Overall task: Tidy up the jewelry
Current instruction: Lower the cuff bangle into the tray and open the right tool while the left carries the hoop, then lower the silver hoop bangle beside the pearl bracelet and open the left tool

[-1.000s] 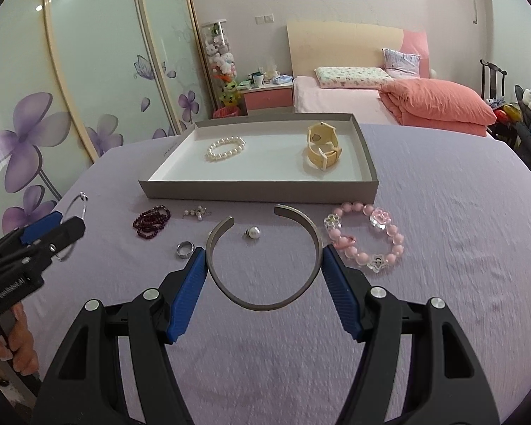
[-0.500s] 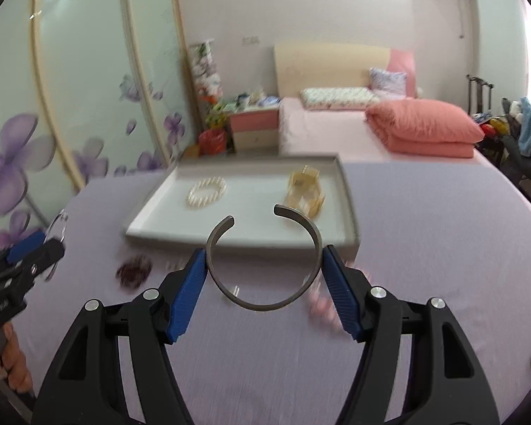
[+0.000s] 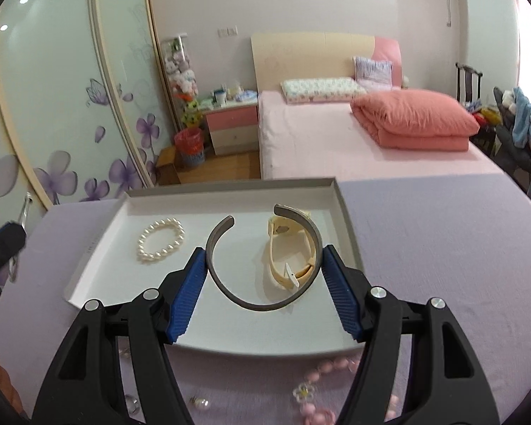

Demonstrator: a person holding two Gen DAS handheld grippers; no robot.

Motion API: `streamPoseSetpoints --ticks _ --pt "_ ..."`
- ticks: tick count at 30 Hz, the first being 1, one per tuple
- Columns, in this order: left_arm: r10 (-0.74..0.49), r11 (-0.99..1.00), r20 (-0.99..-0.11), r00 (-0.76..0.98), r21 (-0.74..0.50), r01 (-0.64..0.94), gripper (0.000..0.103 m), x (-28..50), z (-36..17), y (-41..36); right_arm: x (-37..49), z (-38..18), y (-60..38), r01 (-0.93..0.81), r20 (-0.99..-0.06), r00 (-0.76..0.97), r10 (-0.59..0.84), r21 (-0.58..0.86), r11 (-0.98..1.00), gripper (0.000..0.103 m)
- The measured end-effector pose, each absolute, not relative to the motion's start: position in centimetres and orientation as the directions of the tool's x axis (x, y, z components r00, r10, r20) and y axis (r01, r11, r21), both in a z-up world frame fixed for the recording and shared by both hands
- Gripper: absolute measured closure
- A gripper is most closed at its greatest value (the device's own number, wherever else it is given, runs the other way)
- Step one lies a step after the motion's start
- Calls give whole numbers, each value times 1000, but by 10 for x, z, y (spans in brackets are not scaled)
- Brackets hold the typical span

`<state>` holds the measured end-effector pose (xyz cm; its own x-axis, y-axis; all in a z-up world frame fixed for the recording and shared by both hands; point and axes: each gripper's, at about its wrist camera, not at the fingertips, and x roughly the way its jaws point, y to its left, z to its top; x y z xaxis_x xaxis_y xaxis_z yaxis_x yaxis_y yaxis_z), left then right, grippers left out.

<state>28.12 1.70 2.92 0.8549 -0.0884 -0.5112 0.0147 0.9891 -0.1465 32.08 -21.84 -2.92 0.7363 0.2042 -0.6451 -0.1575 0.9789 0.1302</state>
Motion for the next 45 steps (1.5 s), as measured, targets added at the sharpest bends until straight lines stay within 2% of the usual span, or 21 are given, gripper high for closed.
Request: streamPoseSetpoints --ticks 9,15,17,19,20,45 --pt "-94 988 -551 829 -151 12 35 318 4 16 348 -62 -201 -151 -720 672 171 93 984 37" --pt "-96 988 -562 821 -154 10 35 324 -6 18 350 -66 -194 -154 -736 658 158 74 985 36" --pt "-96 988 -565 820 -152 11 35 325 -8 17 350 -66 -194 -159 -737 659 153 63 985 35" --pt "-97 988 -568 818 -153 11 35 325 -10 17 347 -65 -192 -166 -730 667 151 51 985 26" --pt "-98 988 -569 816 -154 11 35 326 -10 19 344 -63 -192 -171 -722 675 151 45 984 25" --pt "-86 993 -663 744 -122 6 34 364 -48 0 329 -50 -241 -130 -704 692 160 95 987 25"
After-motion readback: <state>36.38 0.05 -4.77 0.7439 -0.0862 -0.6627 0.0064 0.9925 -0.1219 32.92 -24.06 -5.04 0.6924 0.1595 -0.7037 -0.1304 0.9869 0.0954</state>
